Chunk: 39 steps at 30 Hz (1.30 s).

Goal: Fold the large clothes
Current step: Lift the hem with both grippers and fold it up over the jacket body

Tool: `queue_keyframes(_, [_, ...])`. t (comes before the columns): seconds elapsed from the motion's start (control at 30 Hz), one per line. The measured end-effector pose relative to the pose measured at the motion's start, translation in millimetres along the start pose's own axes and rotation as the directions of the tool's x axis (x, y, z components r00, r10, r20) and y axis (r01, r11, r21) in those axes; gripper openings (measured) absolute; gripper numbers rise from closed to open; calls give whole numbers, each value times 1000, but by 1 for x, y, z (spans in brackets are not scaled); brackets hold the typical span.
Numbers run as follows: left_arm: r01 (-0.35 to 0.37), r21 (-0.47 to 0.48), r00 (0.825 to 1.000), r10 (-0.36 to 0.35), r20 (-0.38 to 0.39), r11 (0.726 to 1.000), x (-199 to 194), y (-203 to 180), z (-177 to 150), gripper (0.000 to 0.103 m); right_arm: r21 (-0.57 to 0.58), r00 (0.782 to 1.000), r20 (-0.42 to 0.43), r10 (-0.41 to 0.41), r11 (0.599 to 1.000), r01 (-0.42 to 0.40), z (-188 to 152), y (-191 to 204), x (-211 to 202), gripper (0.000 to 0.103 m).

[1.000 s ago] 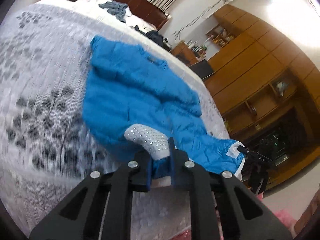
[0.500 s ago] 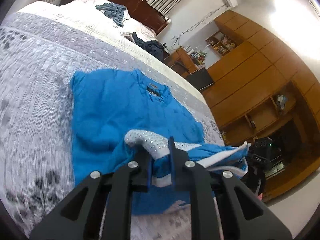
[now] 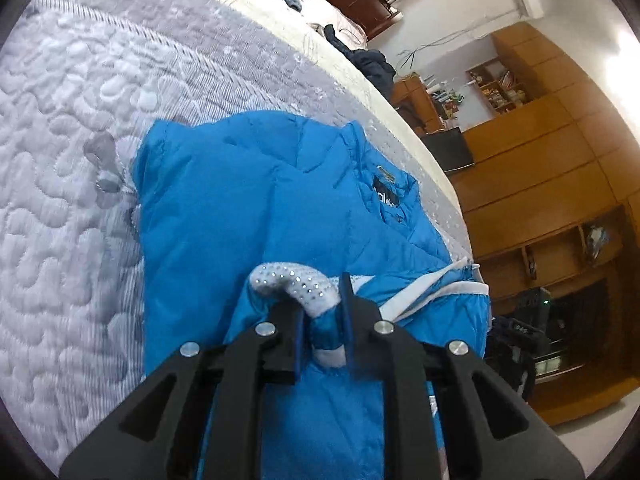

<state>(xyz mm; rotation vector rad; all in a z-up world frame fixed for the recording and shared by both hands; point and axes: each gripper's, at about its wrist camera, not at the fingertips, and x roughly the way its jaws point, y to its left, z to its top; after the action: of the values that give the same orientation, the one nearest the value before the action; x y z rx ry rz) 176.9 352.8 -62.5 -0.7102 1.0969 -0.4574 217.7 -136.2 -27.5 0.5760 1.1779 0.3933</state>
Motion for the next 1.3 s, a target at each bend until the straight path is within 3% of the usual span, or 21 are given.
queue_keyframes(0.17, [37, -15, 999, -37, -10, 999, -11, 0, -2, 19, 20, 998, 0, 66, 998, -66, -3, -7, -10, 22])
queue_keyframes(0.27, [86, -18, 996, -86, 2, 996, -28, 0, -5, 27, 19, 992, 11, 128, 992, -129, -11, -10, -26, 31])
queue_keyframes(0.33, [68, 5, 997, -68, 46, 998, -45, -1, -10, 50, 11, 991, 17, 134, 991, -134, -19, -11, -35, 36])
queue_keyframes(0.37, [55, 25, 996, -57, 76, 998, -56, -3, -12, 52, 6, 992, 24, 126, 992, -126, -20, -10, -38, 39])
queue_keyframes(0.43, [38, 55, 993, -44, 108, 998, -72, -4, -16, 52, -21, 996, 69, 51, 999, -49, -25, -7, -51, 73])
queue_keyframes(0.5, [6, 91, 991, -18, 130, 996, -83, -6, -20, 52, -49, 994, 106, -13, 999, 18, -28, -3, -61, 75])
queue_keyframes(0.63, [-82, 183, 987, 55, 151, 980, -86, -12, -25, 56, -153, 989, 143, -39, 986, 61, -28, 16, -66, 75])
queue_keyframes(0.83, [-167, 338, 983, 130, 129, 926, -50, -31, -17, 63, -333, 977, 160, -140, 924, 187, -14, 44, -37, 80])
queue_keyframes(0.93, [-177, 395, 984, 150, 99, 901, -29, -35, -9, 65, -382, 978, 138, -157, 902, 198, -6, 45, -19, 81])
queue_keyframes(1.07, [-207, 444, 978, 191, 81, 872, -6, -40, -6, 65, -428, 974, 113, -198, 875, 228, -4, 47, 3, 78])
queue_keyframes(1.1, [-230, 455, 973, 212, 90, 860, 0, -41, -6, 64, -439, 972, 114, -207, 867, 236, -5, 47, 6, 65])
queue_keyframes(1.17, [-274, 470, 962, 247, 120, 839, 4, -45, -9, 54, -450, 962, 133, -237, 851, 272, -10, 48, 10, 44])
queue_keyframes(1.2, [-305, 478, 952, 270, 143, 824, 6, -47, -11, 43, -457, 961, 144, -238, 845, 278, -12, 48, 9, 29])
queue_keyframes(1.23, [-323, 482, 946, 281, 159, 815, 6, -49, -13, 31, -459, 965, 150, -216, 849, 262, -15, 48, 5, 22])
queue_keyframes(1.3, [-335, 478, 942, 275, 192, 812, -1, -53, -18, 18, -453, 963, 185, -194, 853, 259, -20, 51, -6, 18])
